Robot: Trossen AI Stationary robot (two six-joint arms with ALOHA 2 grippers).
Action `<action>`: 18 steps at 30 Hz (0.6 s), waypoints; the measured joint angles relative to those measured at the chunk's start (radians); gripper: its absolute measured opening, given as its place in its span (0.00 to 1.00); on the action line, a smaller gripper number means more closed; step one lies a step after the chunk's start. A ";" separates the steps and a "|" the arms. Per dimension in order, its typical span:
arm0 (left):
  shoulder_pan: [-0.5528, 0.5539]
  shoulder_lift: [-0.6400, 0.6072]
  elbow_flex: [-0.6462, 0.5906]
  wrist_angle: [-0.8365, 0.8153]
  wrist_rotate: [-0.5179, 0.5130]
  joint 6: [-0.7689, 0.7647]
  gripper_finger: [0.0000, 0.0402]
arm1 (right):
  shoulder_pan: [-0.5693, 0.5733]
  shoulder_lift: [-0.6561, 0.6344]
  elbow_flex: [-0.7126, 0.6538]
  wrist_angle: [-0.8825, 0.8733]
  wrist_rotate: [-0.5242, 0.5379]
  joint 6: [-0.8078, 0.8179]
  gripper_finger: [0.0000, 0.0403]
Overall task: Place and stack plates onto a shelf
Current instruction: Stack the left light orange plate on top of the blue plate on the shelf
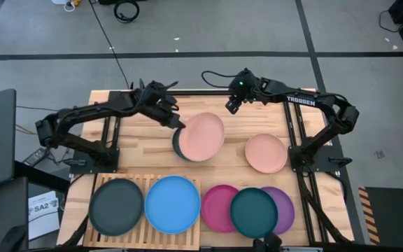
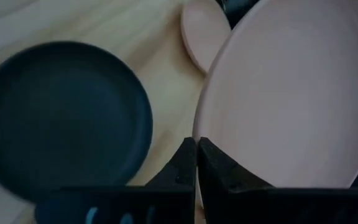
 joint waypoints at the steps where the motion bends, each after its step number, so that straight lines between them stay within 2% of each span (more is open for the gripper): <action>1: -0.008 0.000 0.032 -0.055 0.000 0.029 0.01 | -0.003 0.000 -0.005 0.000 0.000 0.000 0.46; 6: -0.058 0.000 0.176 -0.285 -0.001 0.117 0.01 | -0.009 0.001 -0.022 0.006 0.000 0.020 0.46; 12: -0.162 0.000 0.287 -0.504 -0.001 0.126 0.01 | -0.008 0.001 -0.023 0.017 0.000 0.042 0.46; 18: -0.324 0.000 0.307 -0.554 -0.001 0.049 0.01 | -0.008 0.001 -0.023 0.050 -0.004 0.067 0.46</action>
